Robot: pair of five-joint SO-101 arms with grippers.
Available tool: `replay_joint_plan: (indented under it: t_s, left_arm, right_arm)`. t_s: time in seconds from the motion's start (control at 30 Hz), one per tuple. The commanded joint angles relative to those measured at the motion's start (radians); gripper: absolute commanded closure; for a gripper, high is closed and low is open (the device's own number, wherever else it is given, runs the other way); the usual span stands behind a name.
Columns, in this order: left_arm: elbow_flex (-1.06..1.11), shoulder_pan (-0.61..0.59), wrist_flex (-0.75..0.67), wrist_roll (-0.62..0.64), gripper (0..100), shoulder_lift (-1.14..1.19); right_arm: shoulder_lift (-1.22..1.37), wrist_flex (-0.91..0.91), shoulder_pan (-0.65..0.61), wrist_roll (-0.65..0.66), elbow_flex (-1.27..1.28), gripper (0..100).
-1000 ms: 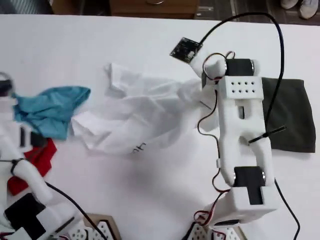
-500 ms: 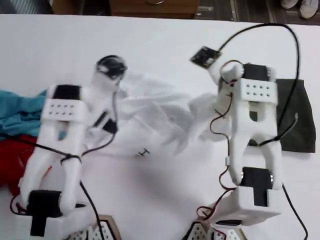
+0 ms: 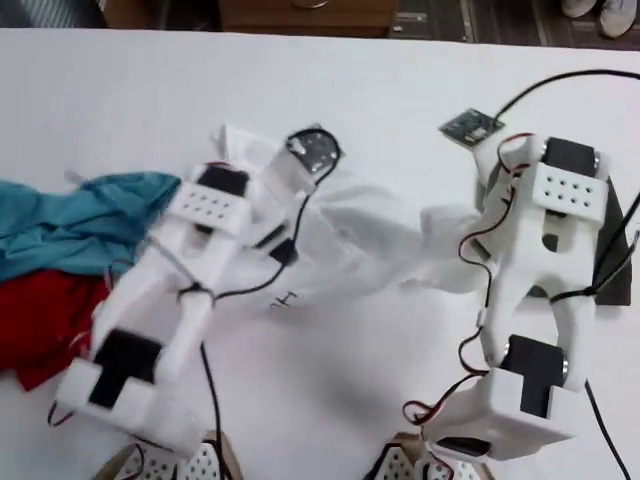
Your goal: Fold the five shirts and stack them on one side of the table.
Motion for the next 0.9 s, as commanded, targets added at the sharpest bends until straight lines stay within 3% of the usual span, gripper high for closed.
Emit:
replay_joint_plan:
  t_s: [0.0, 0.1, 0.27, 0.4, 0.63, 0.87]
  left_arm:
    - [-0.148, 0.028, 0.008, 0.002, 69, 0.081]
    - [-0.314, 0.057, 0.114, -0.032, 69, 0.149]
    - [-0.572, 0.123, 0.353, -0.196, 69, 0.252]
    - [-0.720, 0.133, 0.448, -0.290, 69, 0.376]
    - [-1.012, 0.074, 0.482, -0.308, 69, 0.588]
    - [-1.251, 0.072, 0.652, -0.308, 69, 0.743]
  right_arm:
    - [-0.061, 0.007, 0.016, -0.003, 0.046, 97.8]
    - [-0.058, 0.001, 0.013, -0.003, 0.109, 97.8]
    - [-0.061, -0.042, 0.018, -0.005, 0.147, 97.8]
    - [-0.061, -0.050, 0.018, -0.005, 0.149, 97.8]
    - [-0.059, -0.047, 0.019, -0.005, 0.149, 97.8]
    - [-0.053, -0.047, 0.019, -0.005, 0.149, 97.8]
